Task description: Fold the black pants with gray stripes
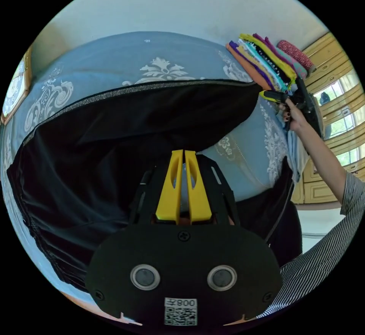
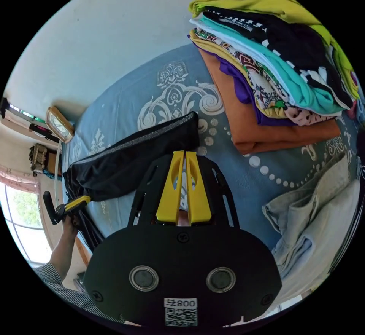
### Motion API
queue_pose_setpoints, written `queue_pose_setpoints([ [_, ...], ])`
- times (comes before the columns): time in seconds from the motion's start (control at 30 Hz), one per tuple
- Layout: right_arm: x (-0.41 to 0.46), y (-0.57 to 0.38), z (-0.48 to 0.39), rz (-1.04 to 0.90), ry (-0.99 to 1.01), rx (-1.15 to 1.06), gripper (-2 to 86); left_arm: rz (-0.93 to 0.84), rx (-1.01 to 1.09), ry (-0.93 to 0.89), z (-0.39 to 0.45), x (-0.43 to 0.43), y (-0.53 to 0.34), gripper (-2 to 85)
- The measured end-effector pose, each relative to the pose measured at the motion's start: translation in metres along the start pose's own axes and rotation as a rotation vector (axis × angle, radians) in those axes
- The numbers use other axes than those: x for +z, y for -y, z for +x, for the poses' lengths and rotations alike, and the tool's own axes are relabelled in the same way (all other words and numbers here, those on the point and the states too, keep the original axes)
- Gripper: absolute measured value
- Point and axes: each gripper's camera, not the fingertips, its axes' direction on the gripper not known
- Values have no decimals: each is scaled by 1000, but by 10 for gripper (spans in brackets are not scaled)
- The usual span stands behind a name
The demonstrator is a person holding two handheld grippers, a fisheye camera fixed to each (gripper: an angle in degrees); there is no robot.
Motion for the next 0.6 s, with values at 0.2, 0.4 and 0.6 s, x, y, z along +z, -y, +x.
queue_pose_setpoints([
  [0.2, -4, 32, -15, -7, 51, -68, 13, 137, -174, -88, -39, -31, -9, 7],
  [0.4, -3, 14, -10, -2, -60, -93, 53, 91, -189, -103, -51, -27, -23, 7],
  [0.6, 12, -6, -9, -34, -175, -154, 68, 67, -171, -108, -58, -32, -37, 7],
])
